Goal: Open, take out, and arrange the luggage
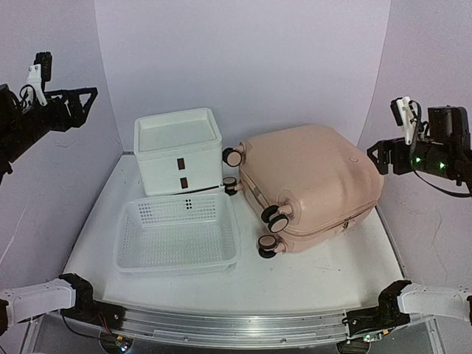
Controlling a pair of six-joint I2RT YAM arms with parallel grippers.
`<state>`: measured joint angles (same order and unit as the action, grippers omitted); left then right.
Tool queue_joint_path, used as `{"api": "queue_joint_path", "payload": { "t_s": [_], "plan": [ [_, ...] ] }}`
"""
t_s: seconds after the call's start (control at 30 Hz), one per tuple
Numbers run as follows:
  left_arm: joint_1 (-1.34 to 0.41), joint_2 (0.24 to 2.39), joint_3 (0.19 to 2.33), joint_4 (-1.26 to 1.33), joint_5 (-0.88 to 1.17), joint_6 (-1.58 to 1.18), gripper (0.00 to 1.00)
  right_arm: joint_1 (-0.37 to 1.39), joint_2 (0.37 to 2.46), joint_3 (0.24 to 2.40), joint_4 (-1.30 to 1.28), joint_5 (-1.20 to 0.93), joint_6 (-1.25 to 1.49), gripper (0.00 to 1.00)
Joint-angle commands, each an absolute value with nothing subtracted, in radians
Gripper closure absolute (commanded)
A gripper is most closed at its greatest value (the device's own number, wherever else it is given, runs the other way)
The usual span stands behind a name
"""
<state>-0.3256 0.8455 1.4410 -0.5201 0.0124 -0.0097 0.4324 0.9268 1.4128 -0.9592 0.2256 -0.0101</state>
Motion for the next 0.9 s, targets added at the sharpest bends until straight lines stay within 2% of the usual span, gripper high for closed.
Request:
{"api": "queue_joint_path", "payload": {
  "t_s": [0.0,0.27,0.5,0.87],
  "plan": [
    [-0.303,0.830,1.385,-0.540,0.005,-0.094,0.01,0.420,0.917,1.366,-1.009,0.287,0.084,0.02],
    [-0.271,0.867,1.300,-0.586,0.083,-0.213,0.01,0.404,0.919,1.278,-1.084,0.338,0.175,0.02],
    [-0.258,0.956,1.259,-0.610,0.243,-0.331,0.01,0.396,0.941,1.229,-1.122,0.368,0.241,0.02],
    [-0.350,1.135,1.136,-0.586,0.433,-0.536,0.01,0.391,0.997,1.208,-1.173,0.435,0.354,0.02]
  ]
}}
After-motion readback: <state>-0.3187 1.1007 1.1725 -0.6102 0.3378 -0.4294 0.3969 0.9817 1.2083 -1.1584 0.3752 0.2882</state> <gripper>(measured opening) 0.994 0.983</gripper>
